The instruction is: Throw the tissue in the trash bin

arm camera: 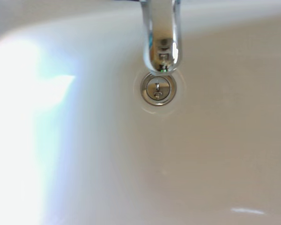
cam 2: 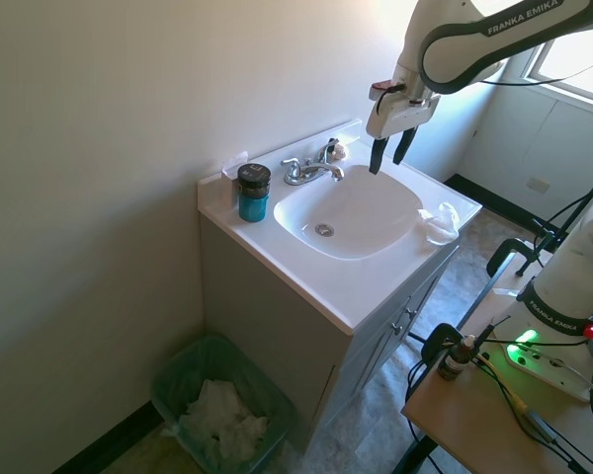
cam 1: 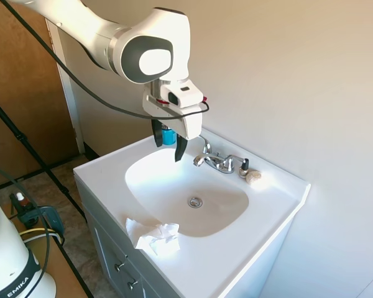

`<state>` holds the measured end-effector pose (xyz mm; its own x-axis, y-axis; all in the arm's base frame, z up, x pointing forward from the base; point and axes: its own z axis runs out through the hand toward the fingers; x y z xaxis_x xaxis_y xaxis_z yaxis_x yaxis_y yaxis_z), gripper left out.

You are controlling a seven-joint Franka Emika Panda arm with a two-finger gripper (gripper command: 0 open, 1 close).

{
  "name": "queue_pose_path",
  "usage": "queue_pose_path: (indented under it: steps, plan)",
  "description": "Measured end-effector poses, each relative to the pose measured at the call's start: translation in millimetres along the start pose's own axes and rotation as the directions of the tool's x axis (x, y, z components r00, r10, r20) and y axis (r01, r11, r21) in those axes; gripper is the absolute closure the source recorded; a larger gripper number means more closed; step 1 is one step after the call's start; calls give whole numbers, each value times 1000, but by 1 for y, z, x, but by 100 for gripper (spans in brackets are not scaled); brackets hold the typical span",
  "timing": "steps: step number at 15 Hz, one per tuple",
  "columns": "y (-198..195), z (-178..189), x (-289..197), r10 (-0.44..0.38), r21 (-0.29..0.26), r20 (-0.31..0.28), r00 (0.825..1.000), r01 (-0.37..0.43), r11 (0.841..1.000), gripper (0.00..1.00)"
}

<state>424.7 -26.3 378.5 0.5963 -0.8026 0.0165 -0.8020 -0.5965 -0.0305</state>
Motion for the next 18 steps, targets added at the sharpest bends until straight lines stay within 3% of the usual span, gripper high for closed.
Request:
queue_pose_path:
  steps: [5, 11, 18]
  plan:
    - [38, 12, 40, 90, -30, -8, 996, -90, 995, 0]
    - [97, 43, 64, 118, -102, 13, 993, -116, 988, 0]
    - [148, 74, 57, 68, -173, 59, 996, -57, 983, 0]
